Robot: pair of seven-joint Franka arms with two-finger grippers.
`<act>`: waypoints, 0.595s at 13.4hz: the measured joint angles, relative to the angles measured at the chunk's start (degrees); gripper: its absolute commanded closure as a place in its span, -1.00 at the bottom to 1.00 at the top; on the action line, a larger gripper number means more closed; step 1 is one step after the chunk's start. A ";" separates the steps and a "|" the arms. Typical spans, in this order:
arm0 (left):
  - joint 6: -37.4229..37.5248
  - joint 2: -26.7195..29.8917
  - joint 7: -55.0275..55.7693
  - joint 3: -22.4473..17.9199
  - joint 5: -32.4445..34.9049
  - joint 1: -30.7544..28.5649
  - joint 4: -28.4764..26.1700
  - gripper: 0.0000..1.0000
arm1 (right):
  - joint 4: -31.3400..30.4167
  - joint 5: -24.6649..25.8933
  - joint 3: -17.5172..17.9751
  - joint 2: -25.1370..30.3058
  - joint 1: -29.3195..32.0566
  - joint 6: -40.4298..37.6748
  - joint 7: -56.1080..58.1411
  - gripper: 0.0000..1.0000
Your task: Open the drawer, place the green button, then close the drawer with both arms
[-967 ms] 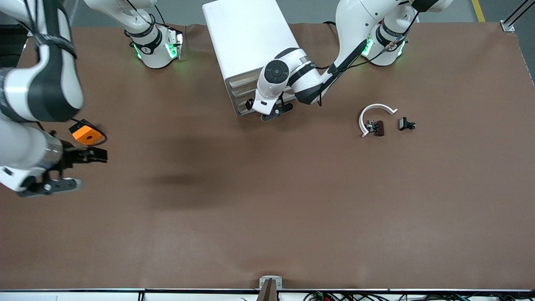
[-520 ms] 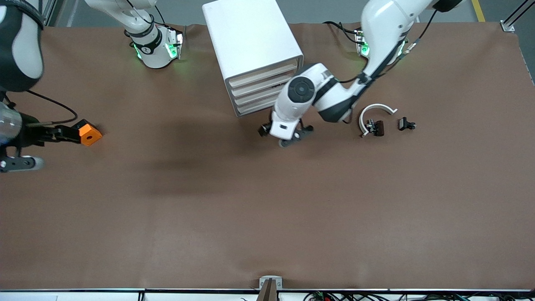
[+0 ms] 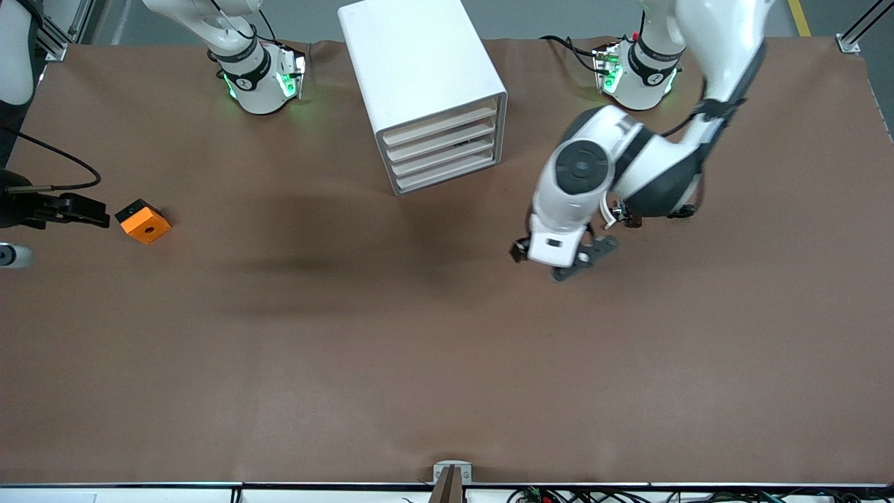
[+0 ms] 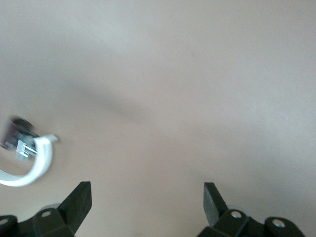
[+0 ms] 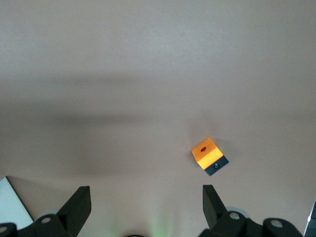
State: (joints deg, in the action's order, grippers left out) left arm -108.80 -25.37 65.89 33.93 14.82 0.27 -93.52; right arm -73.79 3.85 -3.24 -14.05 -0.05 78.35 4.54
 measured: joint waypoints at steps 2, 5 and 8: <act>1.63 0.95 -7.49 -0.05 0.07 -4.83 1.12 -1.00 | 2.83 0.02 -0.71 0.24 0.29 -2.49 -0.01 -1.00; 2.31 2.85 -15.77 -0.02 0.08 -11.33 2.63 -1.00 | 4.89 -0.12 -1.56 1.03 0.40 -3.75 -0.02 -1.00; 7.23 4.25 -20.86 0.01 0.08 -13.96 6.86 -1.00 | 4.96 -0.98 -1.60 2.67 0.40 -4.79 -0.02 -1.00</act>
State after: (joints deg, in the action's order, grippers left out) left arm -101.57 -21.13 45.03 33.94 14.90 -13.69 -86.65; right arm -68.83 2.88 -4.84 -11.38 0.35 73.56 4.52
